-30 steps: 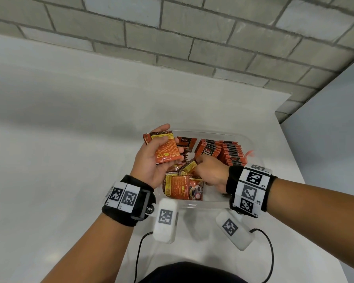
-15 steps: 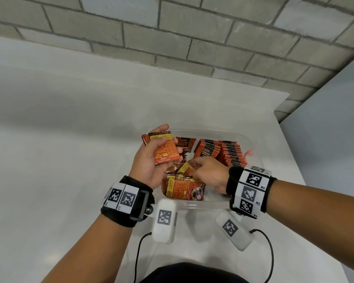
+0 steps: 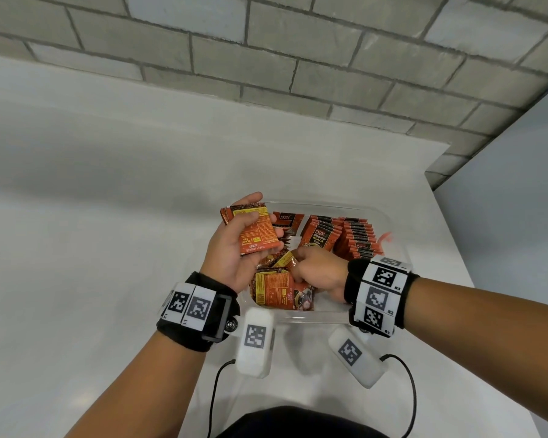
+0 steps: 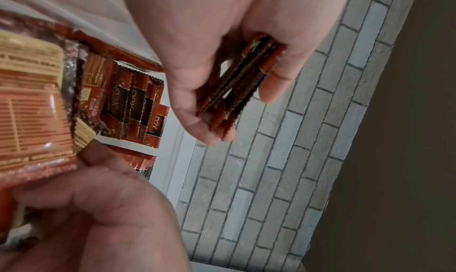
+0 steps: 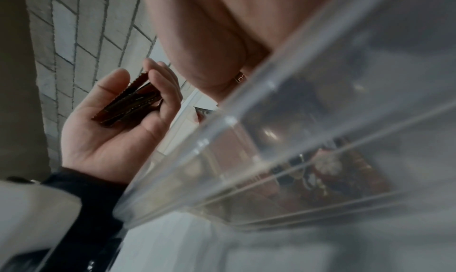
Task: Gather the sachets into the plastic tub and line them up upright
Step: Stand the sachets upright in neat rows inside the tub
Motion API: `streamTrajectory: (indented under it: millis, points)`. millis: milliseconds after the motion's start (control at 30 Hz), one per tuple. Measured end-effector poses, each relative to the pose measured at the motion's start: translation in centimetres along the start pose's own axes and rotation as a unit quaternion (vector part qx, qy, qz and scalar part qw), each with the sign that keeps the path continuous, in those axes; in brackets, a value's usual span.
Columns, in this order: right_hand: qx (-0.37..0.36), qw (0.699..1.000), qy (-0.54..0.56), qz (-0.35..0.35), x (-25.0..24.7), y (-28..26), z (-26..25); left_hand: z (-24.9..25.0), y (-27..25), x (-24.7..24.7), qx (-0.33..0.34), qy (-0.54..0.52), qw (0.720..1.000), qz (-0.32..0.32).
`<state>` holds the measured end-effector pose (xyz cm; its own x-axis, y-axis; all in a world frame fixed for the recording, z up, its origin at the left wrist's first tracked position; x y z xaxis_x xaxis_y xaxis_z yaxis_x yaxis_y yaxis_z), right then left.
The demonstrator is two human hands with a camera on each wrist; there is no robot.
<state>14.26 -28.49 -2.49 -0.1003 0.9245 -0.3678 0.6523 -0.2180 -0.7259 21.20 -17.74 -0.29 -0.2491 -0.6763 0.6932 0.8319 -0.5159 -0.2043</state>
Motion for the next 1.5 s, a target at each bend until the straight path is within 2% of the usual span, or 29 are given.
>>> streamTrajectory:
  millis: [467, 733, 900, 1067, 1200, 1333, 1500]
  points:
    - [-0.001, 0.996, 0.069, -0.052, 0.3, 0.3, 0.6, -0.1, 0.0, 0.0, -0.007, -0.003, 1.0, 0.0]
    - [0.003, 0.991, 0.122, 0.046, -2.2, 0.0, 1.4, 0.1, -0.2, 0.1, -0.003, -0.002, 1.0, -0.003]
    - [0.014, 0.996, 0.08, 0.026, -1.6, 0.4, 1.6, 0.0, -0.2, 0.0, -0.001, 0.001, 1.0, -0.005]
    - [-0.038, 0.998, 0.036, 0.019, -1.1, 0.0, -0.6, 0.0, -0.1, 0.0, 0.001, -0.002, 1.0, -0.004]
    - [-0.076, 0.989, 0.124, 0.006, -1.0, 0.3, -1.2, -0.1, 0.0, -0.2, -0.002, 0.001, 1.0, -0.003]
    - [-0.053, 0.988, 0.147, 0.017, -1.2, 0.5, -0.2, 0.0, -0.1, -0.1, 0.001, 0.0, 1.0, -0.007]
    - [0.005, 0.996, 0.088, 0.004, -0.8, -0.1, 1.2, 0.0, 0.0, -0.1, 0.001, 0.001, 1.0, -0.008]
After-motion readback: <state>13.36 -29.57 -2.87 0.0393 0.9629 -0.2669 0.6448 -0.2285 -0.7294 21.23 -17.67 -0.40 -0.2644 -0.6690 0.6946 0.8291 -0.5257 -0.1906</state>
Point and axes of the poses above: each hand's wrist, its own y-axis towards the middle knuckle, its own x-axis out of the palm, z = x × y, the point moved 9 cm from there along y, towards the middle knuckle, and after that the axes turned 5 degrees about y, right-handed, at the moved point
